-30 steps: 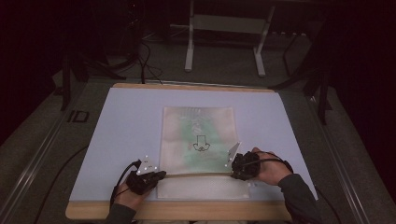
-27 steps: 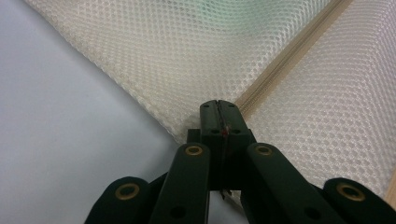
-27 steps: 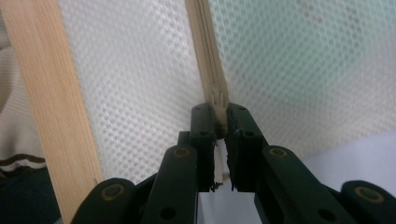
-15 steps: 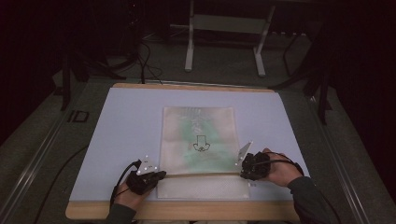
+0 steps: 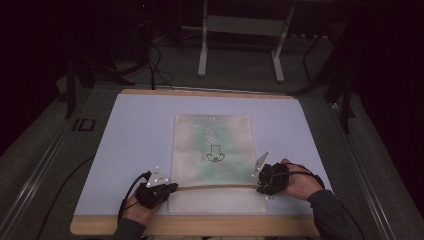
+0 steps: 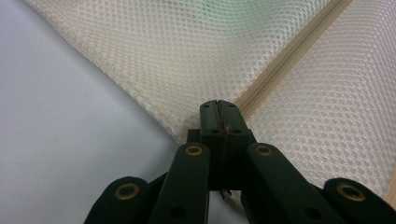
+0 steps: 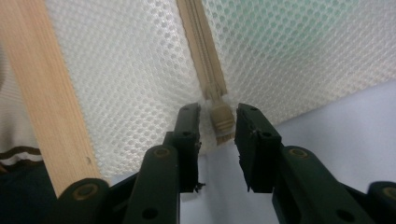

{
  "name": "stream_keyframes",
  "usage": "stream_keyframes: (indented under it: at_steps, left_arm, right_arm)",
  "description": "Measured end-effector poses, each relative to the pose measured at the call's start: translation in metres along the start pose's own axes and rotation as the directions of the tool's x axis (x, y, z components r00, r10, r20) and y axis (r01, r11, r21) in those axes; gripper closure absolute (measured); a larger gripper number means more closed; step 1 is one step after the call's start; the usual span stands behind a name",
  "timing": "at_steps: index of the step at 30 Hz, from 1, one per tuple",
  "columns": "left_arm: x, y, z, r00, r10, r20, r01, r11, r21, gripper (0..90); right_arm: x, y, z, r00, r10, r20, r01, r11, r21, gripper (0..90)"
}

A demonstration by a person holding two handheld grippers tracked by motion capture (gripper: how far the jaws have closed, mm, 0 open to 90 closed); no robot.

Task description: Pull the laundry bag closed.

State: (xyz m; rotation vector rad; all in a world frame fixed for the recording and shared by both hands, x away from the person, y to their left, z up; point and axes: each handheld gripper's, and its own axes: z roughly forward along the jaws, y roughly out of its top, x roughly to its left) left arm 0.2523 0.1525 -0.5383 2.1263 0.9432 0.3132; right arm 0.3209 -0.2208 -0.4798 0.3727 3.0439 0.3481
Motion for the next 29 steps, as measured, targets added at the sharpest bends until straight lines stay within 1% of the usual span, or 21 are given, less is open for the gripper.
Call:
stream_keyframes:
  at_steps: [4, 5, 9, 11, 16, 20, 29]
  left_arm:
    - [0.0, 0.0, 0.0, 1.0, -0.002, 0.001, 0.002, 1.0, 0.0, 89.3]
    - [0.001, 0.0, 0.0, 1.0, -0.005, 0.002, 0.005, 1.0, -0.001, 89.2]
    - [0.003, -0.001, 0.0, 0.9994, -0.028, 0.019, 0.029, 0.9995, -0.012, 89.1]
    - [0.002, -0.001, 0.0, 0.9996, -0.023, 0.016, 0.023, 0.9997, -0.01, 89.1]
    - [0.002, -0.001, 0.0, 0.9996, -0.024, 0.016, 0.024, 0.9997, -0.01, 89.1]
    - [0.002, -0.001, 0.0, 0.9998, -0.014, 0.011, 0.014, 0.9999, -0.007, 89.0]
    - [0.002, 0.0, 0.0, 0.9999, -0.014, 0.01, 0.014, 0.9999, -0.009, 88.5]
  right_arm:
    - [0.0, -0.001, -0.003, 1.0, 0.007, 0.005, -0.006, 0.999, -0.033, 67.3]
    - [0.0, -0.002, -0.005, 0.9999, 0.01, 0.006, -0.01, 0.999, -0.051, 66.8]
    - [0.0, -0.001, -0.008, 0.9998, 0.007, 0.017, -0.005, 0.996, -0.093, 65.4]
    - [0.0, 0.0, -0.009, 0.9998, 0.008, 0.016, -0.006, 0.994, -0.106, 64.9]
    - [0.002, 0.003, -0.007, 0.9999, -0.008, 0.013, 0.009, 0.997, -0.081, 64.8]
    - [0.003, 0.005, -0.008, 0.9998, -0.01, 0.02, 0.012, 0.997, -0.081, 64.2]
    - [0.008, 0.01, -0.01, 0.999, -0.037, 0.023, 0.039, 0.996, -0.078, 62.1]
